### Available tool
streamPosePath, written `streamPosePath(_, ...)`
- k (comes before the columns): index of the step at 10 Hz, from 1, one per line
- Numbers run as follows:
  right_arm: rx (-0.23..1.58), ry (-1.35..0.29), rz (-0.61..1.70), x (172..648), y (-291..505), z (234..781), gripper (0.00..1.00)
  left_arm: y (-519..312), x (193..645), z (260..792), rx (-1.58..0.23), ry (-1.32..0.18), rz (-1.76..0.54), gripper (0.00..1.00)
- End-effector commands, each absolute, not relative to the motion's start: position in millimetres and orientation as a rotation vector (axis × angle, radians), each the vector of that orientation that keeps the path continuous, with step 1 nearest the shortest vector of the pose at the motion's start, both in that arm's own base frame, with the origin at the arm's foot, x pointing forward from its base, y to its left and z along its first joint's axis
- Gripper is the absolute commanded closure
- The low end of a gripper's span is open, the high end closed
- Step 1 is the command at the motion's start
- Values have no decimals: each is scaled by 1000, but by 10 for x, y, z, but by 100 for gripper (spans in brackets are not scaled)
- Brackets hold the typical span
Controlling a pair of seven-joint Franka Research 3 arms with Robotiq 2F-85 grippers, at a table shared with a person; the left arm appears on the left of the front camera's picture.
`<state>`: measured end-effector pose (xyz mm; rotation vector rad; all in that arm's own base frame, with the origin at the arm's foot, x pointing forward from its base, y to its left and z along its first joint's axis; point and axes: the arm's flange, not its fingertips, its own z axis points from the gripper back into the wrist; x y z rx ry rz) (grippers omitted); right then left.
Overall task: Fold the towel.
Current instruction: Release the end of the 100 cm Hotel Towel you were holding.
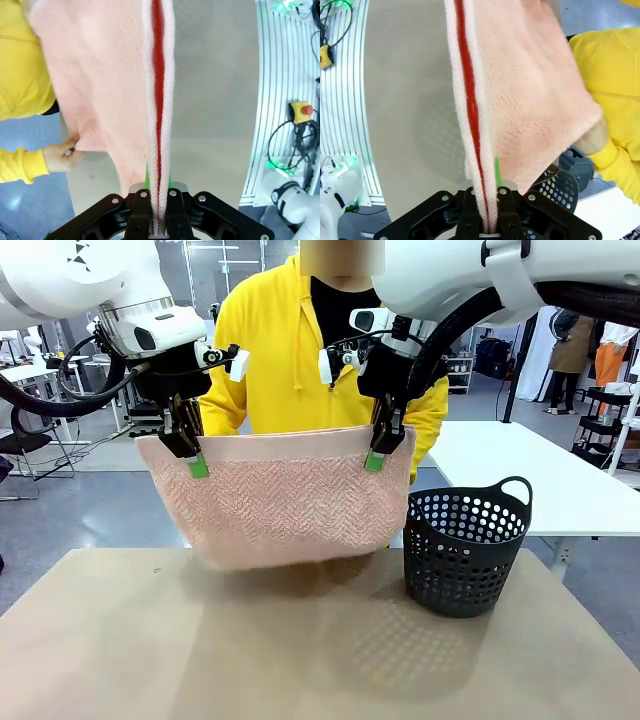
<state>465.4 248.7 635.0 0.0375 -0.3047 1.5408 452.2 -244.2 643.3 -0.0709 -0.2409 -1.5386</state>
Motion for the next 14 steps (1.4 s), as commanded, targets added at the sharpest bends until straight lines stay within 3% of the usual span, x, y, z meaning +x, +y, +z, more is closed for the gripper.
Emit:
streamPosePath(1, 38, -303, 1541, 4658, 2473, 6352, 100, -2434, 4532, 6454, -70, -246, -1537, 100)
streamPosePath(14, 38, -303, 1541, 4658, 2473, 6352, 100, -2434, 4532, 6454, -70, -246, -1537, 100)
